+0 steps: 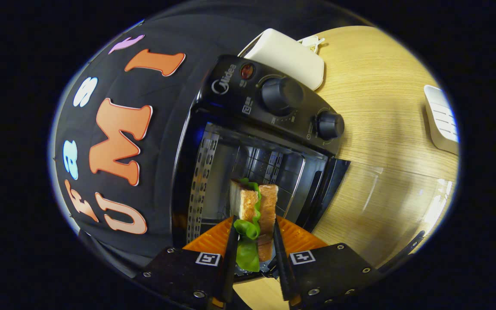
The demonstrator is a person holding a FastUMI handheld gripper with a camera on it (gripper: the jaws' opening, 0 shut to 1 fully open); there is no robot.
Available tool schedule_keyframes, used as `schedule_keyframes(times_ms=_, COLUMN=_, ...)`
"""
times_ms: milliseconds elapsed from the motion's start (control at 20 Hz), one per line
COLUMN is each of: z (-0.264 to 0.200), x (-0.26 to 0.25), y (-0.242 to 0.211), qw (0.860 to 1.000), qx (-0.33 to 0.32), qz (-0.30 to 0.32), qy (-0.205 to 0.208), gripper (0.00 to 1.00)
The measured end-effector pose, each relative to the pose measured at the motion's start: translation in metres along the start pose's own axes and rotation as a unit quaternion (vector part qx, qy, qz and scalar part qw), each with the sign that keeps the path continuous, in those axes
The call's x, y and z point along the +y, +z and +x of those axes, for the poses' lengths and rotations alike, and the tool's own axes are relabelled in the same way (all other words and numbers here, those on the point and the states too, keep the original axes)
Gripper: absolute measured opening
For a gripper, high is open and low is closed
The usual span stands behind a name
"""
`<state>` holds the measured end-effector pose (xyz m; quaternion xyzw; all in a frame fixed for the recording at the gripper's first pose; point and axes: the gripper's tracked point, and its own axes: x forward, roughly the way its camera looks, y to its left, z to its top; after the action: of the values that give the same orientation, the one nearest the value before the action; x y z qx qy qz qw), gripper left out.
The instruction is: Open the toaster oven, put the food inside, and close the toaster oven door.
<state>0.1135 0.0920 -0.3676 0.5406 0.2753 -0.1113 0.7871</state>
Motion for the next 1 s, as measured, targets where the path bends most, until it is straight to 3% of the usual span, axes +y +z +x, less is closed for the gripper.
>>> schedule_keyframes(times_ms=150, z=0.003, x=-0.006, y=-0.016, qw=0.999, qx=0.019, qz=-0.017, qy=-0.024, gripper=0.57)
schedule_keyframes(times_ms=250, z=-0.001, x=-0.009, y=-0.017, qw=0.999, qx=0.021, qz=-0.025, qy=-0.036, gripper=0.76)
schedule_keyframes(times_ms=300, z=-0.005, x=-0.012, y=-0.013, qw=0.998, qx=0.017, qz=-0.034, qy=-0.045, gripper=0.91)
schedule_keyframes(times_ms=350, z=-0.01, x=-0.013, y=-0.012, qw=0.998, qx=0.015, qz=-0.046, qy=-0.047, gripper=0.99)
schedule_keyframes(times_ms=700, z=-0.079, x=-0.028, y=0.025, qw=0.987, qx=0.008, qz=-0.158, qy=-0.041, gripper=0.98)
schedule_keyframes(times_ms=1000, z=-0.142, x=-0.034, y=0.113, qw=0.954, qx=-0.051, qz=-0.29, qy=-0.05, gripper=0.98)
